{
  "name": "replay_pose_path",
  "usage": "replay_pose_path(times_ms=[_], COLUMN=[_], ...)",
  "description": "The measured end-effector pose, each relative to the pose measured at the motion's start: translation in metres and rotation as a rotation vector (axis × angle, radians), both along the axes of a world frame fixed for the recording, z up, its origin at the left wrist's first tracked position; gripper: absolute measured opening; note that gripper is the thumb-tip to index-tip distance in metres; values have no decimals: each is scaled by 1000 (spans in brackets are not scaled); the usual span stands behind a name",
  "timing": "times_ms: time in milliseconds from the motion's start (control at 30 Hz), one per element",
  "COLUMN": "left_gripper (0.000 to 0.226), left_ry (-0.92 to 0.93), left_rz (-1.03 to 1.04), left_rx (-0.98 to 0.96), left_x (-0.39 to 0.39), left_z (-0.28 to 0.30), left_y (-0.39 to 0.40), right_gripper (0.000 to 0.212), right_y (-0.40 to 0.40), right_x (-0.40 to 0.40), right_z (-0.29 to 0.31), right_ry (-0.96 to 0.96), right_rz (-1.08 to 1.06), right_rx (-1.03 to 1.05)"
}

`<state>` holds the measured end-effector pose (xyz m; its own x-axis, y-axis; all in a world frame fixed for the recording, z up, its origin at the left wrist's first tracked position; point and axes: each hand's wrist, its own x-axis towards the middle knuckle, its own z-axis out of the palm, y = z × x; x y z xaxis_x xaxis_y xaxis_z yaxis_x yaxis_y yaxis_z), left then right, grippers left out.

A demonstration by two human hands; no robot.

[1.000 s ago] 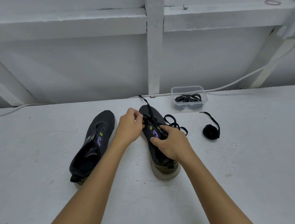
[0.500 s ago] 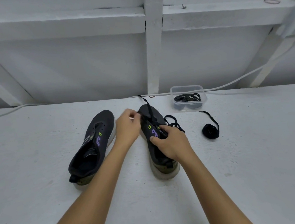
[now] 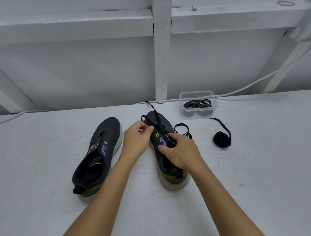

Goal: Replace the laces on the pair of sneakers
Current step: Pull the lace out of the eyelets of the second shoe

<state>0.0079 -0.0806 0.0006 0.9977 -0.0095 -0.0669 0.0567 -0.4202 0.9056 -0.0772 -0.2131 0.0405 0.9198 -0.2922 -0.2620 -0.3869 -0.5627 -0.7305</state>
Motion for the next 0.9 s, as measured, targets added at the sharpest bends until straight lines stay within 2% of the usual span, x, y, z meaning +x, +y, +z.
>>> replay_pose_path(times_ms=[100, 167, 200, 267, 333, 433, 533, 600, 667, 733, 800, 900], left_gripper=[9, 8, 12, 24, 29, 19, 10, 10, 10, 11, 20, 37], left_ry=[-45, 10, 75, 221, 265, 144, 37, -11, -17, -7, 67, 269], left_rz=[329, 452, 433, 268, 96, -18, -9, 165, 436, 555, 451, 136], left_rx=[-177, -303, -323, -284, -205, -89, -21, -92, -292, -396, -355, -271], left_x=[11, 12, 9, 5, -1, -5, -3, 5, 13, 17, 16, 7], left_z=[1, 4, 5, 3, 0, -5, -2, -3, 2, 7, 9, 6], left_y=[3, 4, 3, 2, 0, -3, -6, -4, -1, 5, 9, 8], right_gripper=[36, 33, 33, 35, 37, 36, 37, 42, 44, 41, 43, 43], right_y=[0, 0, 0, 0, 0, 0, 0, 0, 0, 0, 1, 1], right_x=[-1, 0, 0, 1, 2, 2, 1, 0, 0, 0, 1, 1], right_z=[-2, -3, -4, -3, -2, -3, -3, -3, -5, -5, -4, -2], right_ry=[2, 1, -1, 0, 1, -3, -1, 4, 2, 0, 4, 6], right_rz=[-11, -6, -4, -8, -7, -4, -9, -14, -23, -24, -19, -19], right_rx=[22, 22, 23, 26, 21, 14, 16, 28, 37, 34, 27, 16])
